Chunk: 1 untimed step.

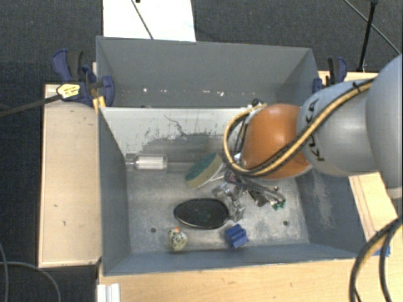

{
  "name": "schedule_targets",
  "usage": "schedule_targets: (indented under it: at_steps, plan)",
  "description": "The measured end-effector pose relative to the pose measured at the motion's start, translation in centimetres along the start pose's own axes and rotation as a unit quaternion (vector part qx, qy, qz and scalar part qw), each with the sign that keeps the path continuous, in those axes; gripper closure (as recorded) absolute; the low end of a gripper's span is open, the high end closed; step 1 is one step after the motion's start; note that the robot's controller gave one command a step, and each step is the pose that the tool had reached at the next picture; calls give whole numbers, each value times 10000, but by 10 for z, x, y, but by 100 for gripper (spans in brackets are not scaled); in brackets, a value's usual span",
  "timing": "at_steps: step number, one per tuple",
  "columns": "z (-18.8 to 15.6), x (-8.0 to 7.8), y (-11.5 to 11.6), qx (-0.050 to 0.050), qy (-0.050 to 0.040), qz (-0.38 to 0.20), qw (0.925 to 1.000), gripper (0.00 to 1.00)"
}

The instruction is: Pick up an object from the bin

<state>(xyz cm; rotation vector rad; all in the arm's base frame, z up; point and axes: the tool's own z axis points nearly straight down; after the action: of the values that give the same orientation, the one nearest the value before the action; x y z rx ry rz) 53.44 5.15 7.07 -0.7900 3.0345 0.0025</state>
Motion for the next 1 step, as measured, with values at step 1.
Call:
schedule_targets:
  at_steps: [1]
  plan:
    - [0, 1, -2, 7, 2, 2, 10000, 0]
